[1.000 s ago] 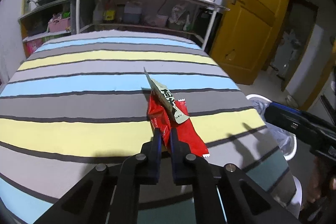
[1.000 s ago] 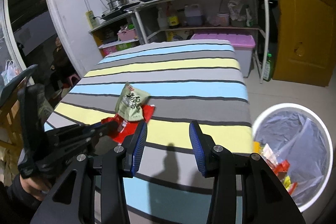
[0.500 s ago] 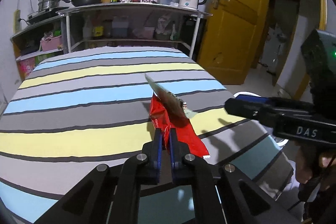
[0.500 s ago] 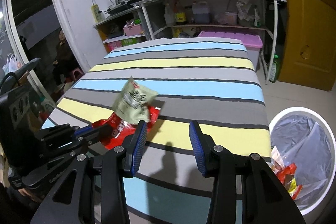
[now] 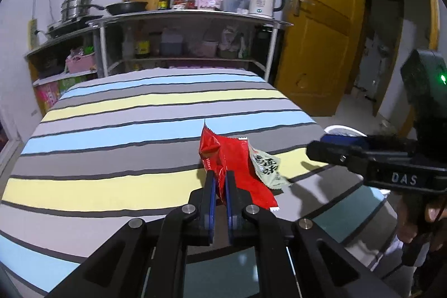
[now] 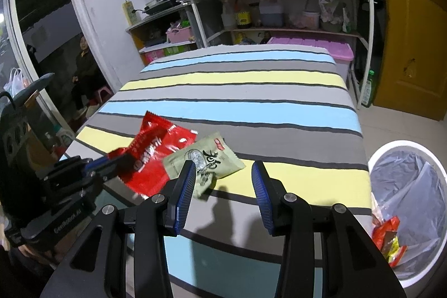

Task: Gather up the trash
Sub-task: 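Grasp the pale green packet with the right gripper while the left holds the red wrapper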

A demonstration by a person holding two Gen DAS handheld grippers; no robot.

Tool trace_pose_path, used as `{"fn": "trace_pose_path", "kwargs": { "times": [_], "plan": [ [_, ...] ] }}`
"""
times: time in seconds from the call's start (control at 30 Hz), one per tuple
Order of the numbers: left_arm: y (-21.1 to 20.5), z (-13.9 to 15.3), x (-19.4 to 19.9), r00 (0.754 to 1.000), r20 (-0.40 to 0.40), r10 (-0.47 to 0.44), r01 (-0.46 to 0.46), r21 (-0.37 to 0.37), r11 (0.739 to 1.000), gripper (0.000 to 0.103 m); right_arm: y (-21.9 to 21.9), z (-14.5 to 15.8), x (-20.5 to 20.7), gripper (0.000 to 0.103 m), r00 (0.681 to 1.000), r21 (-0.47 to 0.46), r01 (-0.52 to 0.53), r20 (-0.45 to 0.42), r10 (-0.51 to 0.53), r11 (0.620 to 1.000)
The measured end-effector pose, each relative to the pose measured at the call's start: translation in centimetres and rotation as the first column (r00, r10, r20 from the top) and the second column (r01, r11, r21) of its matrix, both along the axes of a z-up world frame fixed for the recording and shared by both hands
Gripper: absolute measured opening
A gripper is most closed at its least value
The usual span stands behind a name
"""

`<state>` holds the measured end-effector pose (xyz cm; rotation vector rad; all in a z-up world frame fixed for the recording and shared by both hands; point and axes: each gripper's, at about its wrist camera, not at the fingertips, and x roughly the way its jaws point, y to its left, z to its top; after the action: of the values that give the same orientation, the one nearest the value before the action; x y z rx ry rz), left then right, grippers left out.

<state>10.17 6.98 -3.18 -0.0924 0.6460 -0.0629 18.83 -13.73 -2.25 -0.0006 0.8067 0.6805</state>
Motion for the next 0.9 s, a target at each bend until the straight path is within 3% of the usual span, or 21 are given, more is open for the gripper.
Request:
{"fn": "trace_pose_path", "kwargs": {
  "times": [0.4,0.63,0.77,0.9],
  "plan": [
    [4.8,-0.9,-0.6,0.994,-0.010,0.113,-0.114,-0.030,0.993,0.005,2.9,-3.5,2.2,0.043,0.988,-0.012,-0.017,-0.151,0.015,1.000],
    [5.4,-1.6,-0.7,0.993,-0.016,0.113,-0.114,-0.059,0.992,0.005,4.7,-3.8,3.3,0.043,0.990,-0.053,0.008,-0.143,-0.015,0.999],
    [5.4,-1.7,-0.6,0.994,-0.017,0.110,-0.111,-0.064,0.992,0.005,5.7,-3.6,2.8,0.026,0.996,-0.106,0.005,-0.093,-0.015,0.994],
    [5.0,-1.5,-0.6,0.994,-0.014,0.109,-0.110,-0.068,0.992,0.005,5.0,-3.1,2.1,0.022,0.997,-0.093,0.006,-0.074,-0.013,0.996]
  ]
}}
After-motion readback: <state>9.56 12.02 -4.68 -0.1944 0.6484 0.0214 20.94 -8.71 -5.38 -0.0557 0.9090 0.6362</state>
